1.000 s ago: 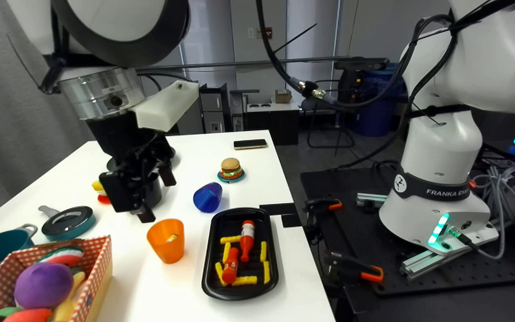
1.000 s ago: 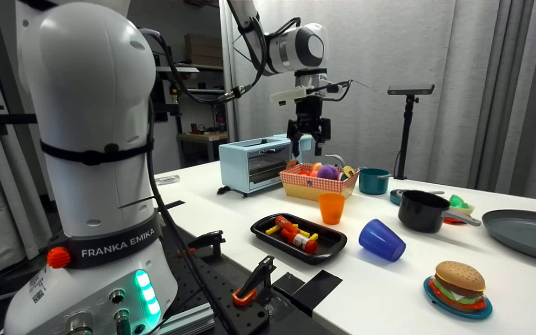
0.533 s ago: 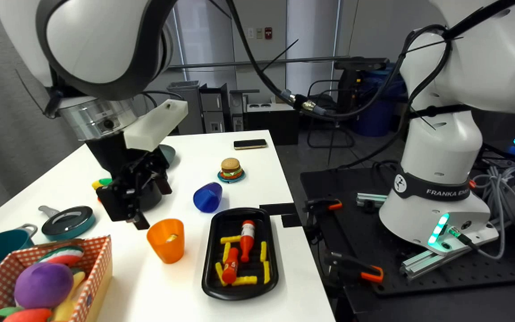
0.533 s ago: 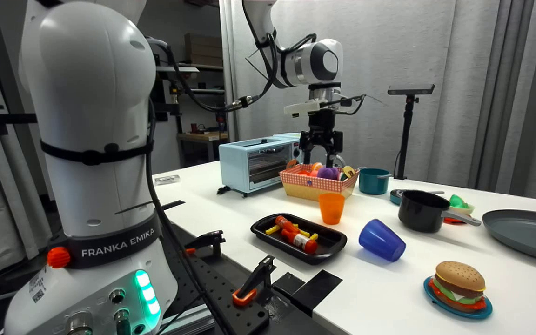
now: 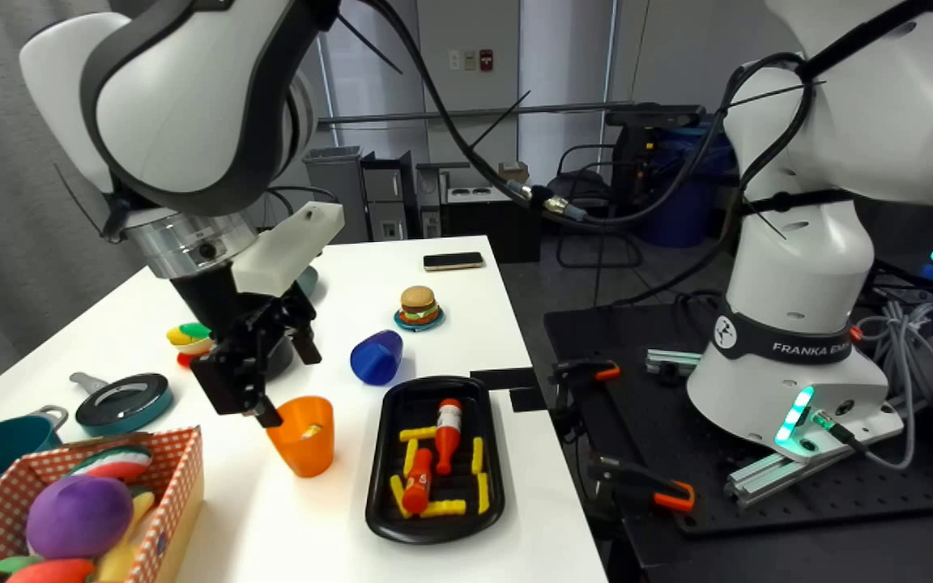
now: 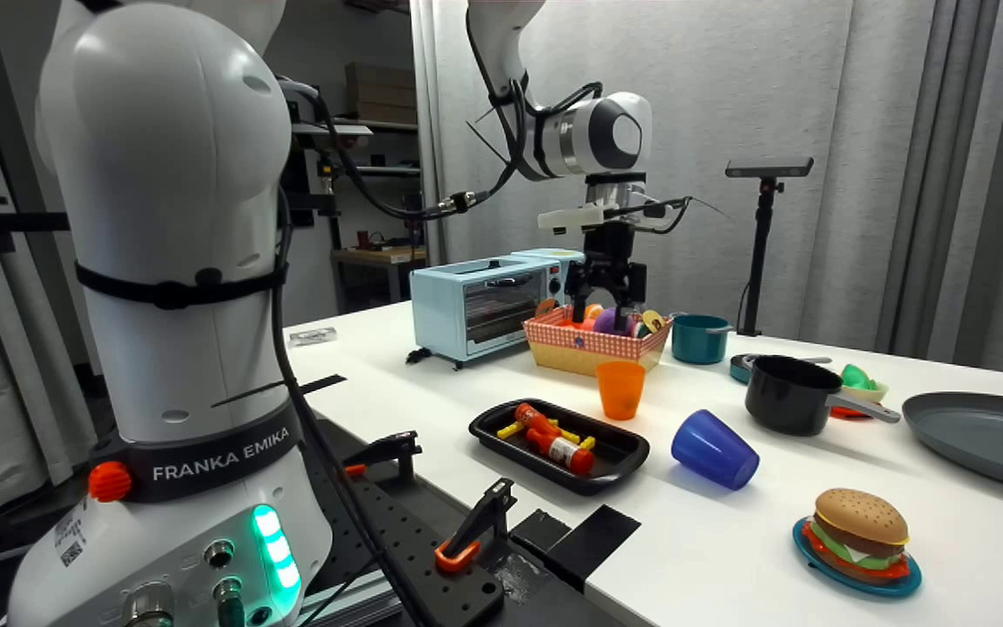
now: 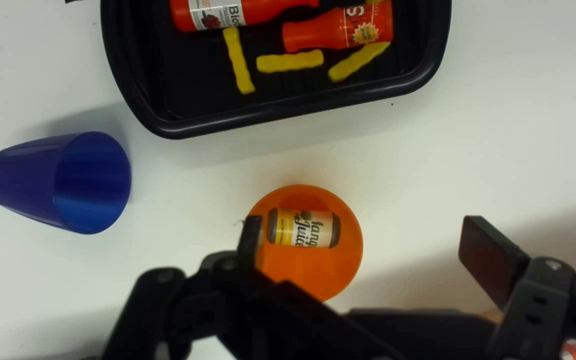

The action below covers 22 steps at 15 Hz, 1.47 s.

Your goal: Pour the content of the orange cup onto the black tray

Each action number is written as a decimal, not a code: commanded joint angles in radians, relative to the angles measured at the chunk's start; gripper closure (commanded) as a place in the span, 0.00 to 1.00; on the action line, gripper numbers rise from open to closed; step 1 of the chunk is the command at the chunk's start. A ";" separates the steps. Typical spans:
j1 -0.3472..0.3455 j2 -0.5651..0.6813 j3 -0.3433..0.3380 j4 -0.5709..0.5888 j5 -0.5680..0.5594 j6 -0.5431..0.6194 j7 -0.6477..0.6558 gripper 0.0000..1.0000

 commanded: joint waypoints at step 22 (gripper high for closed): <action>0.042 0.215 0.002 0.172 0.030 0.033 0.009 0.00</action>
